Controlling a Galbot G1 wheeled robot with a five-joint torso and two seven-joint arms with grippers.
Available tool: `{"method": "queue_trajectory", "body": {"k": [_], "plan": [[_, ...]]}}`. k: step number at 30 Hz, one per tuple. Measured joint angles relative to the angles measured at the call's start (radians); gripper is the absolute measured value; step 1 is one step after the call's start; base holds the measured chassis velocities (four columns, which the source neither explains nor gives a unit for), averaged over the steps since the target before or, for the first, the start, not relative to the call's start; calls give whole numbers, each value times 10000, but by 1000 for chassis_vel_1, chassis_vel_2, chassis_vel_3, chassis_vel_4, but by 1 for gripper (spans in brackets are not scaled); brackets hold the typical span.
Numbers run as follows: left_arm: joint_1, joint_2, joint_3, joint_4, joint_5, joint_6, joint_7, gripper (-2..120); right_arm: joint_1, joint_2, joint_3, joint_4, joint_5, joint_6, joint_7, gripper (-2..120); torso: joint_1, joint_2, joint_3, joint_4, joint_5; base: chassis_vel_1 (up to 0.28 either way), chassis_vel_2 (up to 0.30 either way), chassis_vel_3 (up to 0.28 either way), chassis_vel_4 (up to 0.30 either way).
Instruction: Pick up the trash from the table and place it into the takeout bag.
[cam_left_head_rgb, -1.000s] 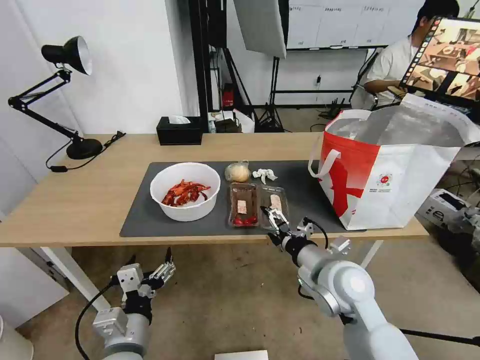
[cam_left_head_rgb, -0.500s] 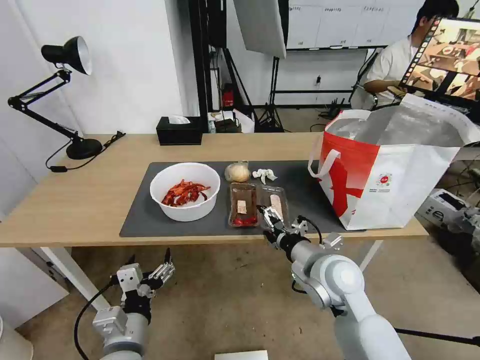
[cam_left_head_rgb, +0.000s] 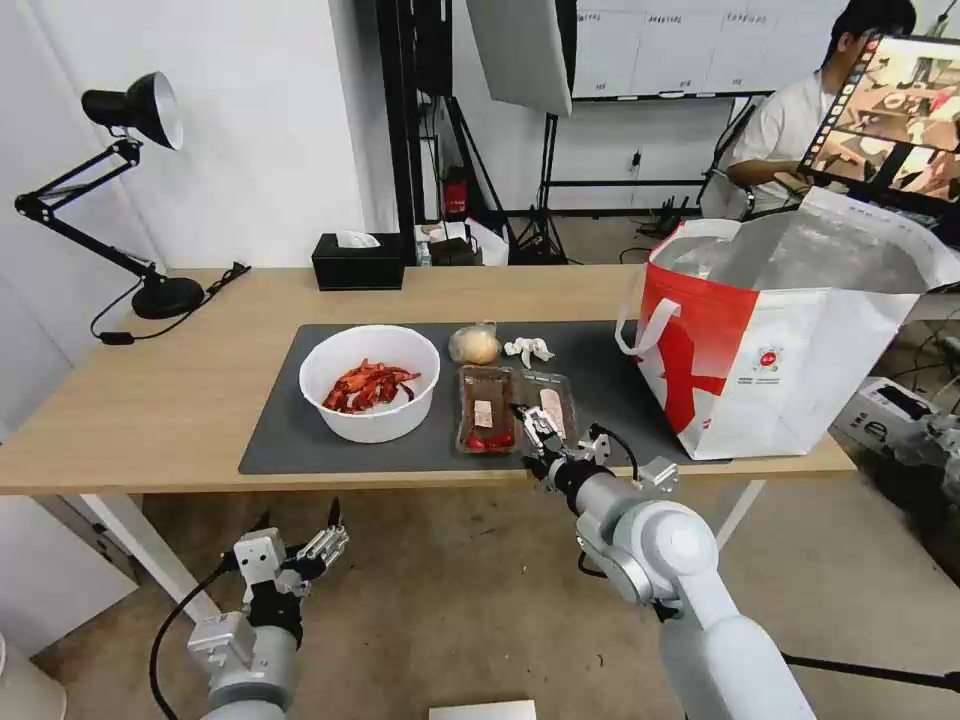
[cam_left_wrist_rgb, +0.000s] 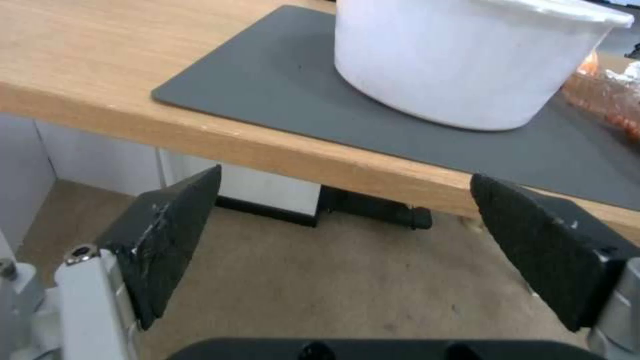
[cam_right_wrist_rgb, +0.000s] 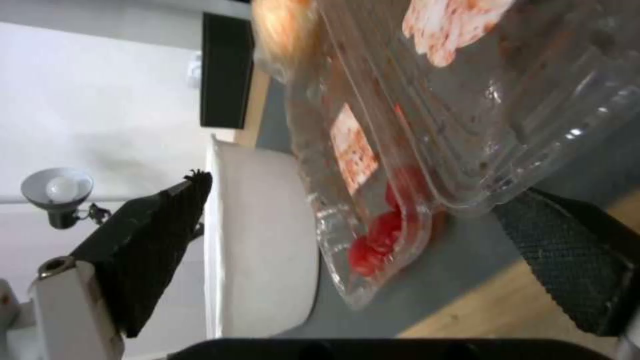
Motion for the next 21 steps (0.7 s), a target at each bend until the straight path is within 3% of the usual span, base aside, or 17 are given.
{"method": "queue_trajectory", "body": {"k": [21], "plan": [[-115,4,8,182,-3,-74,-7,100,98,-331,-253,0,-3465,6,-1610,100,0,0,-2,-1,-2,0,0,0,0]]}}
